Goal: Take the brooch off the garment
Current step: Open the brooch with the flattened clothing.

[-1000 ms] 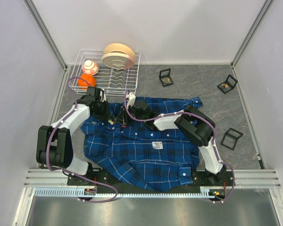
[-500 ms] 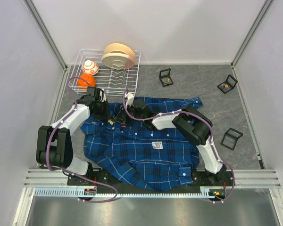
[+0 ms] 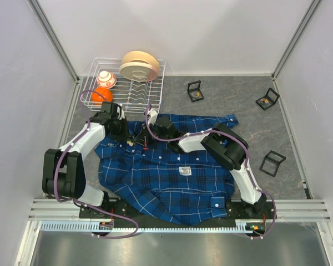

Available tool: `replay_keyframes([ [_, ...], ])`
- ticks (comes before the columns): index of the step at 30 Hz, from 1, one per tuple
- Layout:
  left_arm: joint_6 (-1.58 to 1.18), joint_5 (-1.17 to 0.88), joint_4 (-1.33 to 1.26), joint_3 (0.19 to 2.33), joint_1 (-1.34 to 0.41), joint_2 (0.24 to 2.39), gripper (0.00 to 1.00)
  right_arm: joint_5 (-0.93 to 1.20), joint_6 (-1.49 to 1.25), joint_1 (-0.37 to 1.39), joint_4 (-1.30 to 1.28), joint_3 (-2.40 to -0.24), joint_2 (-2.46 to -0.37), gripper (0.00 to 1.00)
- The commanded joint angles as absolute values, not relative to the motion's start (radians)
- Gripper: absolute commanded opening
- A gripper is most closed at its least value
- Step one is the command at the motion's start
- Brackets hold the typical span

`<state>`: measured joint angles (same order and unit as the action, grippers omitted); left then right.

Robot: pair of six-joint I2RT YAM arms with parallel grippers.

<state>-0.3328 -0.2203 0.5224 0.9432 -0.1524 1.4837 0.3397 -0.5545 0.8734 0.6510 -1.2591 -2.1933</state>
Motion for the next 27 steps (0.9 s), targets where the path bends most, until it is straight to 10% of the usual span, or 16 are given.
replay_keyframes([
  [1,-0.319,-0.285,0.488,0.945,-0.158,1.442,0.02,0.357,-0.592,0.879,0.744,-1.270,-2.203,0.00],
  [8,-0.387,-0.247,0.422,0.856,-0.156,1.352,0.39,0.354,-0.663,0.874,0.772,-1.262,-2.214,0.00],
  [27,-0.390,-0.156,0.405,0.844,-0.146,1.374,0.35,0.397,-0.736,0.853,0.865,-1.221,-2.207,0.00],
])
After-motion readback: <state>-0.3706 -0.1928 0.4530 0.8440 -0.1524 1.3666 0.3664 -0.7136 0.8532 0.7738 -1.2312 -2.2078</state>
